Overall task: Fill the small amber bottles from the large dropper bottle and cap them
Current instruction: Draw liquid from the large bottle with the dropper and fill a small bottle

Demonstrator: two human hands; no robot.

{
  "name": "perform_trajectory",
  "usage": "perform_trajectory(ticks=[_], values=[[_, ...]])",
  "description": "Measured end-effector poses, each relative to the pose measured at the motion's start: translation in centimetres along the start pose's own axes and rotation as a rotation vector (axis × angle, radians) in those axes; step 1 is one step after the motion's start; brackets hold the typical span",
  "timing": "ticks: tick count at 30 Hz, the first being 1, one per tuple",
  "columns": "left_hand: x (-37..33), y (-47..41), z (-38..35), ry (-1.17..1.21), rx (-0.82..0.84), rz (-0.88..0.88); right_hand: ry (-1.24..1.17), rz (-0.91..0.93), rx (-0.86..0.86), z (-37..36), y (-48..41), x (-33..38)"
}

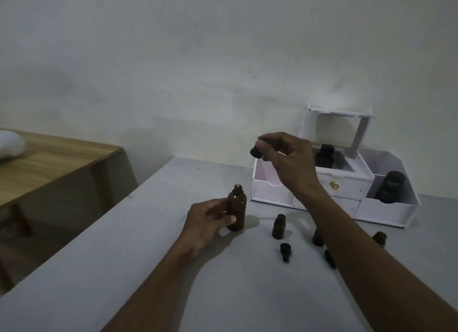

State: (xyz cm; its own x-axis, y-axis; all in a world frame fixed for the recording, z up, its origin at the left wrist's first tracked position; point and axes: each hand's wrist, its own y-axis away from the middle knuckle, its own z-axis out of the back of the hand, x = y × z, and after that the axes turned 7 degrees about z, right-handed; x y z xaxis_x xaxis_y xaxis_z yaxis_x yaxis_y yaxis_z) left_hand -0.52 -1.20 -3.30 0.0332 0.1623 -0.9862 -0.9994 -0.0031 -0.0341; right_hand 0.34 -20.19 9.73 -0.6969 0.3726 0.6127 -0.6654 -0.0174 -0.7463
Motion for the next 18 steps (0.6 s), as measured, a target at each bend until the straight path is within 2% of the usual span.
perform_trajectory(ticks=[12,18], values=[[0.0,0.0,-0.1,-0.029,0.011,0.0,0.051,0.017,0.078,-1.0,-0.4,-1.3],[-0.2,0.0,-0.2,-0.07,0.004,0.027,0.135,0.01,0.206,-2.3,0.7,-2.9]])
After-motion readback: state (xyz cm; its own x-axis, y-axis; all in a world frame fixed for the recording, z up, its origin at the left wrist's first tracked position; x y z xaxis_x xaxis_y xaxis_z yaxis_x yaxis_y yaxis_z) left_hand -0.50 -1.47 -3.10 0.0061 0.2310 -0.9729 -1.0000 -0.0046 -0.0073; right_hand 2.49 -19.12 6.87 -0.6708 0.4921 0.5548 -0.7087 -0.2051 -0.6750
